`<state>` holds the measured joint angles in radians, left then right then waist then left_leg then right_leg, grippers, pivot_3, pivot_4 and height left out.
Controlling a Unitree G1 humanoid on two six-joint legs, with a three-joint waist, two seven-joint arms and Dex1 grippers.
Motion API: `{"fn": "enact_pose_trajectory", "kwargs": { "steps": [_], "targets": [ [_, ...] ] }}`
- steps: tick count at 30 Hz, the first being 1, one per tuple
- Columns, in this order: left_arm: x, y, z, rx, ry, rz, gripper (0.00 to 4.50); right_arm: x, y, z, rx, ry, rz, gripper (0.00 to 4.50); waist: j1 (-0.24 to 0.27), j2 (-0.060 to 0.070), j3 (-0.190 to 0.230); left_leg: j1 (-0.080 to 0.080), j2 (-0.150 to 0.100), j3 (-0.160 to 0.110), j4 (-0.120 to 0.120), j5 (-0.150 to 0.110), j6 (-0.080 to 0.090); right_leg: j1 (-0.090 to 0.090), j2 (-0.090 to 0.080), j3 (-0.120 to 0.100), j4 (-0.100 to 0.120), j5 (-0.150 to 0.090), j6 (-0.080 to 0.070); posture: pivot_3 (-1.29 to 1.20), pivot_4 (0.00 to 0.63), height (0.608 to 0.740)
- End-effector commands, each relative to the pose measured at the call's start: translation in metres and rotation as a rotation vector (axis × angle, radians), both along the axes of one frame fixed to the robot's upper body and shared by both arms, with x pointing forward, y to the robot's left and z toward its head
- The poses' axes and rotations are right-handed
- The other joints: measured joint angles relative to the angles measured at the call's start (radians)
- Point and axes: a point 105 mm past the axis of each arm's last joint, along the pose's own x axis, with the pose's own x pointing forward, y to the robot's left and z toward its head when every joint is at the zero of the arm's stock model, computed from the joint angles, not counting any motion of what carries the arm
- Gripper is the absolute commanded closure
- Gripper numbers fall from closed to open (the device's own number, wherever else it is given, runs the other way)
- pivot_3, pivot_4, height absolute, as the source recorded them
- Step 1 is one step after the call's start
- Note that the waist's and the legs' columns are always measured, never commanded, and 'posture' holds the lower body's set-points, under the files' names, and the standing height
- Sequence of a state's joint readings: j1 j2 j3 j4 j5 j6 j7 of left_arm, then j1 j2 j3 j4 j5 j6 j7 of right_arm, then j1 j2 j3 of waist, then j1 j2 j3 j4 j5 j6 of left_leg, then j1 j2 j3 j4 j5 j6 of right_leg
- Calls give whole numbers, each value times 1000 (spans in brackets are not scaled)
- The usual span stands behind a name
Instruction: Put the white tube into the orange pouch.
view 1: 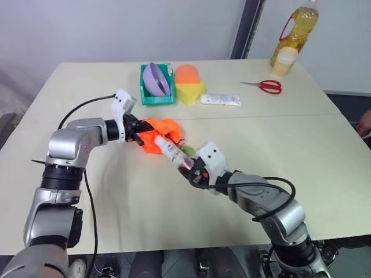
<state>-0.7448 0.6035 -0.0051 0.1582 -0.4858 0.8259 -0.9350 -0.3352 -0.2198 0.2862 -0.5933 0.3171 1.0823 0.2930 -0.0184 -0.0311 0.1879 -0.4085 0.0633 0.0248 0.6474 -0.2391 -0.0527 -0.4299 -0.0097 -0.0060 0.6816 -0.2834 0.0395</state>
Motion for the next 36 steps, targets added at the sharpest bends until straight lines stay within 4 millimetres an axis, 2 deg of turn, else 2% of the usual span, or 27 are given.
{"fn": "enact_pose_trajectory", "kwargs": {
  "steps": [1, 12, 20, 25, 28, 29, 33, 34, 36],
  "targets": [
    [-13, -10, 12, -14, -40, -77, 4500, 12, 4, 20, 74, -45, -60, 3195, 1, 0, 0, 0, 0, 0, 0, 0, 0, 0, 0, 0, 0, 0, 0, 0, 150, 726],
    [-37, -39, 7, 0, -46, -180, 4500, 37, 17, 28, 227, 68, -176, 3195, 1, 0, 0, 0, 0, 0, 0, 0, 0, 0, -1, 0, 0, 0, 0, 0, 150, 726],
    [-53, -53, 1, -19, -28, -233, 4500, 58, 30, 24, 212, 115, -205, 3195, -1, 0, 0, 0, 0, 0, 0, 0, 0, 0, -1, 0, 0, 0, 0, 0, 150, 726],
    [-49, -50, 0, -16, -38, -201, 4500, 67, 37, 28, 198, 96, -227, 3195, -1, 0, 0, 0, 0, 0, 0, 0, 0, 0, 0, 0, 0, 0, 0, 0, 150, 726],
    [-38, -42, 1, -11, -51, -148, 4500, 61, 41, 31, 238, 111, -181, 3195, 0, 0, 0, -1, 0, 0, 0, 0, 0, 0, -1, 0, 0, 0, 0, 0, 150, 726],
    [-34, -39, 0, -7, -57, -126, 4500, 61, 41, 32, 240, 109, -179, 2159, 1, 0, 0, -1, 0, 0, 0, 0, 0, 0, -1, 0, 0, 0, 0, 0, 150, 726],
    [-17, -29, 0, -11, -76, -38, 4500, 57, 34, 34, 243, 96, -179, 250, 1, 0, 0, -1, 0, 0, 0, 0, 0, 0, -1, 0, 0, 0, 0, 0, 150, 726],
    [-13, -27, 1, -26, -73, -18, 4500, 56, 32, 34, 237, 88, -181, 50, 1, 0, 0, -1, 0, 0, 0, 0, 0, 0, -1, 0, 0, 0, 0, 0, 150, 726],
    [-5, -22, 4, -68, -61, 26, 4500, 52, 25, 33, 216, 68, -183, 50, 3, 0, 0, -1, 0, 0, 0, 0, 0, 0, -1, 0, 0, 0, 0, 0, 150, 726]
  ]
}}
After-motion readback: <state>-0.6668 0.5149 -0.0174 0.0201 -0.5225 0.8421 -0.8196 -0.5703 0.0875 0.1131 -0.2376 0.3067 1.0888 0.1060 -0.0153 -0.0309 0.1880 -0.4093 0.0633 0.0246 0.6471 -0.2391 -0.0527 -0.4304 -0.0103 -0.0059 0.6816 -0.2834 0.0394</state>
